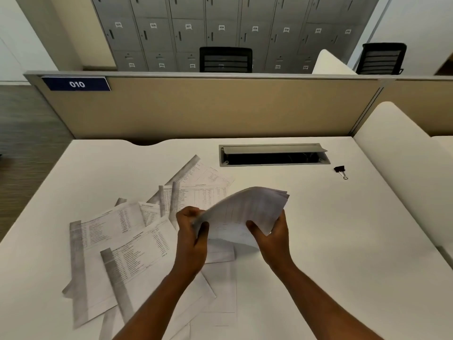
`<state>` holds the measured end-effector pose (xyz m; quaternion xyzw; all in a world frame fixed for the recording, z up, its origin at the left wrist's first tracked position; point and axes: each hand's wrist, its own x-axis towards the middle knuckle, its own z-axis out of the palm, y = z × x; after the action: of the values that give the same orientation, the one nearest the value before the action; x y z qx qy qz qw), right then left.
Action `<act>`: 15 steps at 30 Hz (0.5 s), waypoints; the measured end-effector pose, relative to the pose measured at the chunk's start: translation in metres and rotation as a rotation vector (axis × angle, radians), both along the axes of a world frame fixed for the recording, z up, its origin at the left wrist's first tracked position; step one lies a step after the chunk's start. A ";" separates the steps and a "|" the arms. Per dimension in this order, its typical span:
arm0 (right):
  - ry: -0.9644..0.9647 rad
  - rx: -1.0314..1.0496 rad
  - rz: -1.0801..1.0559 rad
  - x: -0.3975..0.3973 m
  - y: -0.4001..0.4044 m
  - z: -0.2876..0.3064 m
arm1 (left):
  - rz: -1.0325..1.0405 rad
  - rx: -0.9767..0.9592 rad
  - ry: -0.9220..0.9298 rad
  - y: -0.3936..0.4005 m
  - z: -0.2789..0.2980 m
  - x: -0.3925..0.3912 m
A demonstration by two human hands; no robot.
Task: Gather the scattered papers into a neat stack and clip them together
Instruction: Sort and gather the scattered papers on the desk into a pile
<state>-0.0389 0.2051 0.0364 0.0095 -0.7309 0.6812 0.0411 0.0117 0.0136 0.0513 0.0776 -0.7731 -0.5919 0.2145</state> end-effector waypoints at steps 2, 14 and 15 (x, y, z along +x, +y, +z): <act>-0.053 0.051 -0.030 -0.003 0.000 -0.008 | -0.014 0.015 -0.028 0.000 -0.003 -0.001; -0.107 0.132 -0.004 0.004 0.002 -0.035 | 0.065 0.102 -0.216 0.004 -0.030 0.010; -0.123 0.156 0.011 0.003 0.000 -0.037 | 0.071 0.096 -0.249 0.004 -0.034 0.009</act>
<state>-0.0355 0.2048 -0.0006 -0.0254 -0.7827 0.6218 -0.0087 0.0211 0.0180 0.0172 0.1880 -0.7613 -0.6060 0.1336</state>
